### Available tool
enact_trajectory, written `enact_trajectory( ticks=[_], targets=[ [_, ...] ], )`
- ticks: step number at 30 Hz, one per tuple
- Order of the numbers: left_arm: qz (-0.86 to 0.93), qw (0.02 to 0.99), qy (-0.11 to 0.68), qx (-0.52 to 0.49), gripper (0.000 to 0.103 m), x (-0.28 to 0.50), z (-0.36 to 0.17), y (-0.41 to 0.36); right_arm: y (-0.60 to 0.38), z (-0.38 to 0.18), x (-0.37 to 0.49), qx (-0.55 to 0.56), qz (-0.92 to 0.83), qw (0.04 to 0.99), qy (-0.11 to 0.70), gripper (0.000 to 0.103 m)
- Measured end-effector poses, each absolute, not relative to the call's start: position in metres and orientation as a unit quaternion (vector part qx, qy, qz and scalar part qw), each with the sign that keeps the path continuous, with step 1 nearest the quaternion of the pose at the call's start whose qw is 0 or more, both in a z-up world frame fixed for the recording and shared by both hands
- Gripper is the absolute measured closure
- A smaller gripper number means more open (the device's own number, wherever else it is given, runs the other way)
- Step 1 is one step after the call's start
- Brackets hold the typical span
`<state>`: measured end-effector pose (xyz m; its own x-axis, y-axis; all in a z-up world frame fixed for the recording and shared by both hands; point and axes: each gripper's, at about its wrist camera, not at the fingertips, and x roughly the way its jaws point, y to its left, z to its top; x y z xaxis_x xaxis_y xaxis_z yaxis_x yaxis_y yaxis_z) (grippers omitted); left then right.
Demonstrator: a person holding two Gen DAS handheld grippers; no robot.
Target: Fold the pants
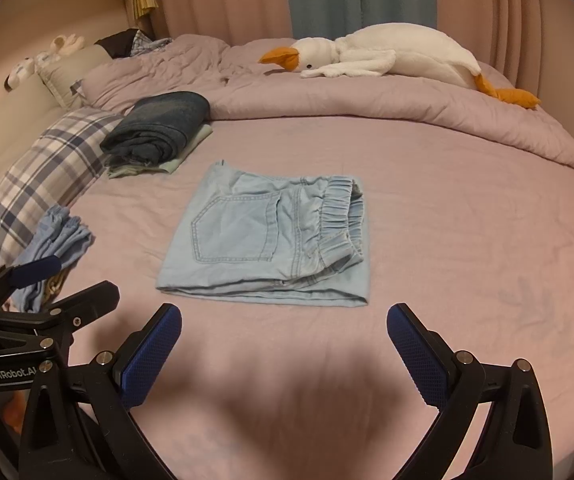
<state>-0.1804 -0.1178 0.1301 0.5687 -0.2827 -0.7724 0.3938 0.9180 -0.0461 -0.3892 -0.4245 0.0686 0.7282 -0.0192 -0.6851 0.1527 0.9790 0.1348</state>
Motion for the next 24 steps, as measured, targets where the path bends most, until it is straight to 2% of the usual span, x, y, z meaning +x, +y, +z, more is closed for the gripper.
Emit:
enact_trajectory(
  ticks=[24],
  targets=[
    [-0.196, 0.881, 0.427, 0.066, 0.0, -0.1746, 0.1253, -0.1159, -0.4215, 0.0693, -0.3882, 0.09, -0.049, 0.925, 0.366, 0.001]
  ],
)
